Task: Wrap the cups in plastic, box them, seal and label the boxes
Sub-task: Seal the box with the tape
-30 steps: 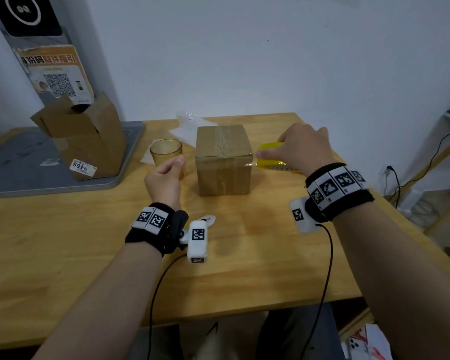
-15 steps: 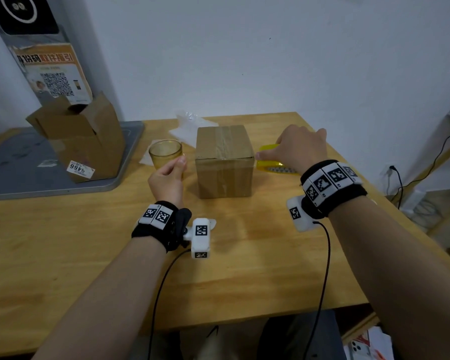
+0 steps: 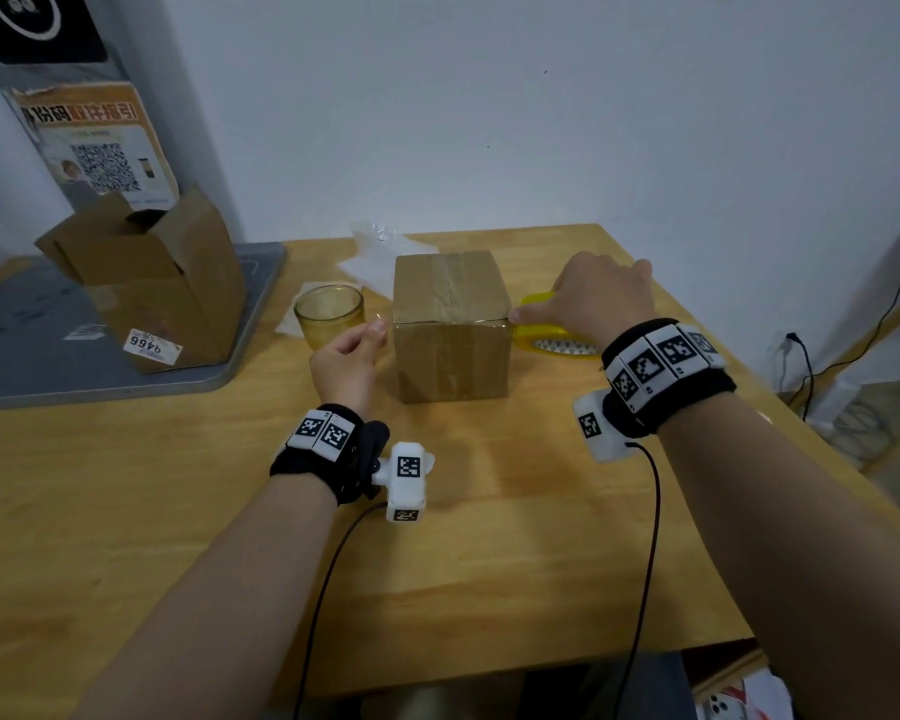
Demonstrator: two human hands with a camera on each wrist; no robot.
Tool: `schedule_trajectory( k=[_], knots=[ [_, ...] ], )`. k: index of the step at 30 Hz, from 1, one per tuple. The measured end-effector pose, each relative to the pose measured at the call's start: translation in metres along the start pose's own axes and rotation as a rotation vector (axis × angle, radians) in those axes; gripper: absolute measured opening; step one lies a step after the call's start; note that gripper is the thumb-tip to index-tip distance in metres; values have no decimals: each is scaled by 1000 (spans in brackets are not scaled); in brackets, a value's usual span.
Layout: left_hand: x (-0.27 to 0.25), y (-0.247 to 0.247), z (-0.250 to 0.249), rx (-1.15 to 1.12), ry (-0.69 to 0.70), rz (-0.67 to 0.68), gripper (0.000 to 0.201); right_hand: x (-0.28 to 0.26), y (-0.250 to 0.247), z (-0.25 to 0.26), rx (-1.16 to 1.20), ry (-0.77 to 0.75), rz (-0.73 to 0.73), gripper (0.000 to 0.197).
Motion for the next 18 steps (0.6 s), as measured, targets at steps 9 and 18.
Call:
schedule_trajectory(
  k=[9, 18],
  knots=[
    [11, 20, -3, 227, 20, 108, 20, 15, 1, 19, -114, -98, -16, 80],
    [12, 40, 25, 148, -347, 198, 48, 19, 1, 19, -86, -85, -30, 80]
  ],
)
Point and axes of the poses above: each hand's wrist, its own x-axis towards the middle knuckle, its own y-axis out of the palm, z = x × y, the point moved 9 cm from there along x, towards the middle knuckle, and after that the axes turned 7 degrees about z, right-handed, at the moved point
